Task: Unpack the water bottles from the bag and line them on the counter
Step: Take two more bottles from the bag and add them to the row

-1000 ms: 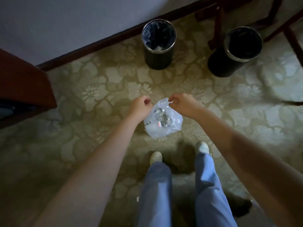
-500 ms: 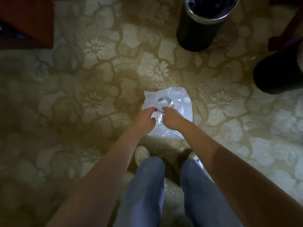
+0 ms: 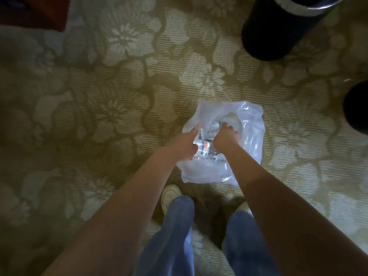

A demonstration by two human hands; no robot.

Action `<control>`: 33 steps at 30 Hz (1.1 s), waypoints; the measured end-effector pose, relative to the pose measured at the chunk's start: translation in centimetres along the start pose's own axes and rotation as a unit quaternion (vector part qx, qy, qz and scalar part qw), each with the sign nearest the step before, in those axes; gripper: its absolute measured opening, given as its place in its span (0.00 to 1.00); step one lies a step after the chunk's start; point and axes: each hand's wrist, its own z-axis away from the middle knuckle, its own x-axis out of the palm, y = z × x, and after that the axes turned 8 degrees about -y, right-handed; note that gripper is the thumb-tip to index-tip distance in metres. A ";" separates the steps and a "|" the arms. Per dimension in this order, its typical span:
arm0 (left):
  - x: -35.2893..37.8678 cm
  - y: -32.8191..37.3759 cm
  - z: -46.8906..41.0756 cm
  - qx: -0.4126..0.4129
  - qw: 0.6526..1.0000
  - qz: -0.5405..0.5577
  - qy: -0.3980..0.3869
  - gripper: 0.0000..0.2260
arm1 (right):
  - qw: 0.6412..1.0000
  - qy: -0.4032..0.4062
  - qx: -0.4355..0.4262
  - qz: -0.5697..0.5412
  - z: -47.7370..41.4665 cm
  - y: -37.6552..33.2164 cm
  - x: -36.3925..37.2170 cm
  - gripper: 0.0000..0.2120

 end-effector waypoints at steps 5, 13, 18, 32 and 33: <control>-0.8 -1.4 -1.9 0.089 0.990 0.069 0.089 0.35 | 0.987 0.027 -0.053 0.146 -4.9 1.1 0.6 0.30; -1.2 -1.8 -5.1 0.100 0.986 0.016 0.135 0.38 | 0.957 0.014 -0.106 0.271 -9.5 2.4 0.8 0.26; -1.1 -2.4 -6.1 0.123 0.979 0.019 0.162 0.38 | 0.965 -0.022 -0.108 0.237 -10.4 2.3 0.6 0.17; 0.0 -1.5 -2.6 0.164 0.975 0.080 0.124 0.36 | 0.978 0.048 -0.104 0.176 -1.0 1.2 -1.4 0.32; 0.2 -1.6 -2.3 0.152 0.979 0.072 0.119 0.35 | 0.984 0.048 -0.101 0.140 0.5 1.4 -1.7 0.33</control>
